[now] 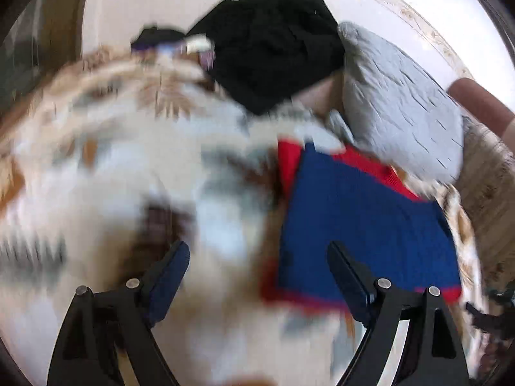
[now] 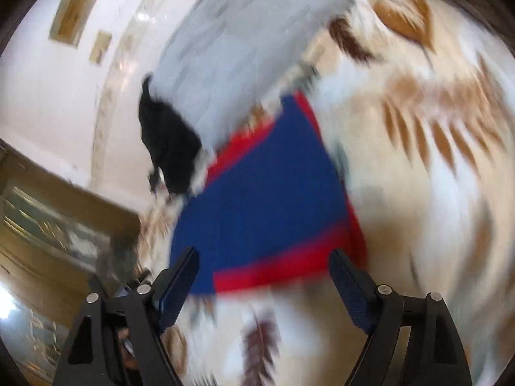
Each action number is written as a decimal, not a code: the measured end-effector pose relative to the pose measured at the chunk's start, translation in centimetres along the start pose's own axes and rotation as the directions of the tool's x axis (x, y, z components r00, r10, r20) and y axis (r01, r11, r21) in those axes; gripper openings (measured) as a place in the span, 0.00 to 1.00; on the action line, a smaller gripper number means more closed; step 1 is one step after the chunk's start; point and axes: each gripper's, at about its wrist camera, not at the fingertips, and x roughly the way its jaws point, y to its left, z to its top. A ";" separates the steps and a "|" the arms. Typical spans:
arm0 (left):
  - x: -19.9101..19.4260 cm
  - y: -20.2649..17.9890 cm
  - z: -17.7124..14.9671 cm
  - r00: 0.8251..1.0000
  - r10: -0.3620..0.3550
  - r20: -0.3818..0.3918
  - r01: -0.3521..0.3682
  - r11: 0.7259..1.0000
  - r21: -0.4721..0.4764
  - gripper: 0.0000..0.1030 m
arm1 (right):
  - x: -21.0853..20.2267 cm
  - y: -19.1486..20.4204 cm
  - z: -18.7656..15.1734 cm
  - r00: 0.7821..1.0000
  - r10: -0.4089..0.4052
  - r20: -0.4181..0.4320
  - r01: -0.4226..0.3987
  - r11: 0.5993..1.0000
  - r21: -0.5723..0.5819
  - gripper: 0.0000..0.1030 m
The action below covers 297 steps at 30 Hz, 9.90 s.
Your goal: Fold small clothes
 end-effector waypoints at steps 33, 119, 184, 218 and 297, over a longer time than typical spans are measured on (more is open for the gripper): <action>-3.2 -1.1 -1.7 1.000 0.026 -0.003 -0.026 1.000 0.017 0.58 | -4.9 0.0 -0.3 0.986 -0.149 0.073 0.152 0.987 -0.044 0.68; 1.2 -11.1 -4.0 0.989 0.135 -0.062 -0.119 0.972 0.205 0.85 | -0.7 -2.4 -3.6 0.994 -0.110 0.026 0.103 0.978 0.183 0.10; -2.7 -4.3 -5.7 0.966 0.251 -0.065 -0.241 0.961 0.135 0.74 | -6.1 -0.8 -4.7 0.971 -0.208 0.116 0.202 0.977 0.060 0.73; -0.2 -7.1 -5.2 0.966 0.238 -0.097 -0.211 0.949 0.233 0.81 | 2.2 5.3 5.5 0.997 -0.067 0.031 0.069 0.996 -0.056 0.77; 2.8 -12.5 -6.3 0.968 0.215 -0.126 -0.170 0.939 0.300 0.92 | -1.3 -1.0 -7.3 0.996 0.085 -0.024 -0.077 0.972 0.221 0.80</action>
